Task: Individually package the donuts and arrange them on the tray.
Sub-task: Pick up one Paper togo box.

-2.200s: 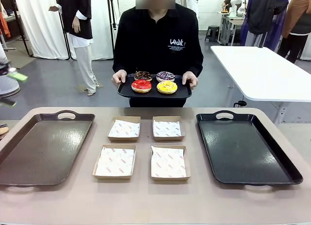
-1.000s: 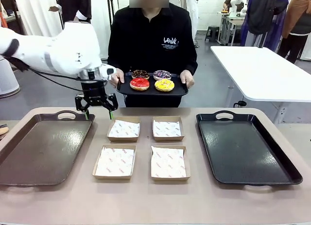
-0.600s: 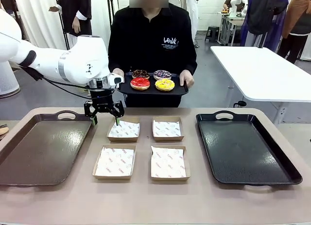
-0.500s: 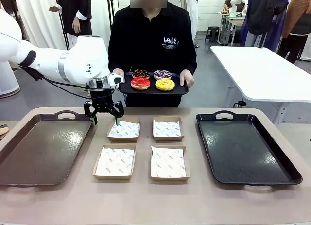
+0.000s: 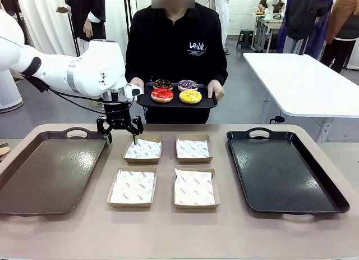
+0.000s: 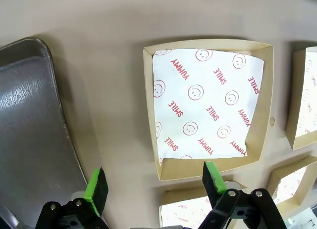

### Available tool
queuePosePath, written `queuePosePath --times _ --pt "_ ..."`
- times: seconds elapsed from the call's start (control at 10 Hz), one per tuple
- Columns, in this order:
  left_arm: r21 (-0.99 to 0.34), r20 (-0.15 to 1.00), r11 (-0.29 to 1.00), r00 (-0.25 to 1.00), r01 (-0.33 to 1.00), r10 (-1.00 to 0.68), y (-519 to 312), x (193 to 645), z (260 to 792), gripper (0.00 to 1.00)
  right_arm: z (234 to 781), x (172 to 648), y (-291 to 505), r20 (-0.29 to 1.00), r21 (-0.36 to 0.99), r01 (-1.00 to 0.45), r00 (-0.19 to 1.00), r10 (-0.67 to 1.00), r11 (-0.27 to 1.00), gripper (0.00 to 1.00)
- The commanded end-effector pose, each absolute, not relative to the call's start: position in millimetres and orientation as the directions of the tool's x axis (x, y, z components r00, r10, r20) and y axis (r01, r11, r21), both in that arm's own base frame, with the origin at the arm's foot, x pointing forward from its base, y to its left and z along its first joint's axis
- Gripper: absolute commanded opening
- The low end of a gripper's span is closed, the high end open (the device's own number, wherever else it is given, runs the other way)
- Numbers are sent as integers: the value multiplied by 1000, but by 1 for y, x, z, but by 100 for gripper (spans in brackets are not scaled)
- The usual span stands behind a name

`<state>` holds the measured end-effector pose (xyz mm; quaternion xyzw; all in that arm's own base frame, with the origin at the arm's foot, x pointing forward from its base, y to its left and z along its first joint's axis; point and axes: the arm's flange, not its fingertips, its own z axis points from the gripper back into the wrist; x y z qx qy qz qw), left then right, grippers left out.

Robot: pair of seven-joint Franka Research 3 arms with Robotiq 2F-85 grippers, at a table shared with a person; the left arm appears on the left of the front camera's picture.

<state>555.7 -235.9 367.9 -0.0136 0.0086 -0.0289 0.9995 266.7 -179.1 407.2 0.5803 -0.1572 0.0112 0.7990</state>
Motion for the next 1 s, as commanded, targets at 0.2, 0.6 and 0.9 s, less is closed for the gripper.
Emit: queuePosePath --times 0.2,0.6,0.9 --pt "-28 -16 998 998 57 -58 -236 556 368 100 408 266 -180 266 927 -203 949 -171 317 100" --pt "0 105 995 989 101 -101 -244 574 346 100 408 266 -180 266 927 -203 949 -171 317 100" --pt "28 108 996 991 80 -83 -249 592 327 100 408 266 -180 266 927 -203 949 -171 317 100"
